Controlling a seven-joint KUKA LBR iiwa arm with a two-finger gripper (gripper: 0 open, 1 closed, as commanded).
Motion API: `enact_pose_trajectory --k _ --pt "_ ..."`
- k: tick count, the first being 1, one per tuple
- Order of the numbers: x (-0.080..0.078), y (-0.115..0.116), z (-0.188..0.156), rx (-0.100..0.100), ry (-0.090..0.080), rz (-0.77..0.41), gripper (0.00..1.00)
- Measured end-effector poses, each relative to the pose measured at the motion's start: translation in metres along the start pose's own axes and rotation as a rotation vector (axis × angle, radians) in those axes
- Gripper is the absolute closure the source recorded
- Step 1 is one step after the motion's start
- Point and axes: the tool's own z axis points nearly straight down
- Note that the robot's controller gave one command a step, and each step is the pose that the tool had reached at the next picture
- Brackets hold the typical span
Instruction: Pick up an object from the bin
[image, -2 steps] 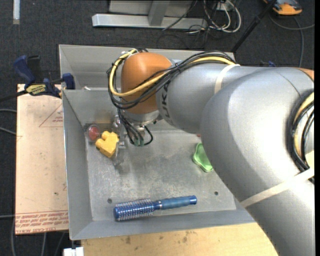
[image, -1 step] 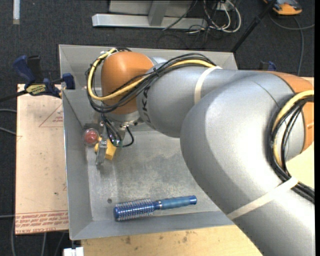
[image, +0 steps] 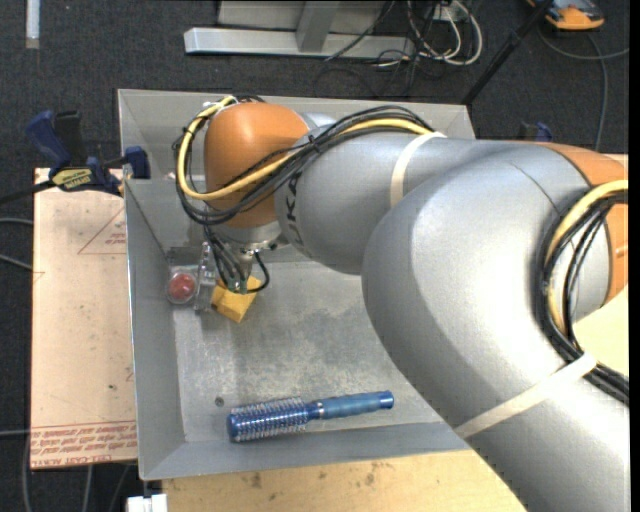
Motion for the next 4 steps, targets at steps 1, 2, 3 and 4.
enact_pose_trajectory --k 1,2,3,4 --pt "0.010 0.005 -0.153 -0.004 -0.010 -0.029 1.00" --pt "-0.010 -0.098 -0.091 0.004 0.002 -0.212 1.00" --pt "0.030 -0.030 -0.051 -0.002 0.005 -0.113 1.00" --pt "0.028 -0.060 -0.124 0.000 -0.006 -0.358 1.00"
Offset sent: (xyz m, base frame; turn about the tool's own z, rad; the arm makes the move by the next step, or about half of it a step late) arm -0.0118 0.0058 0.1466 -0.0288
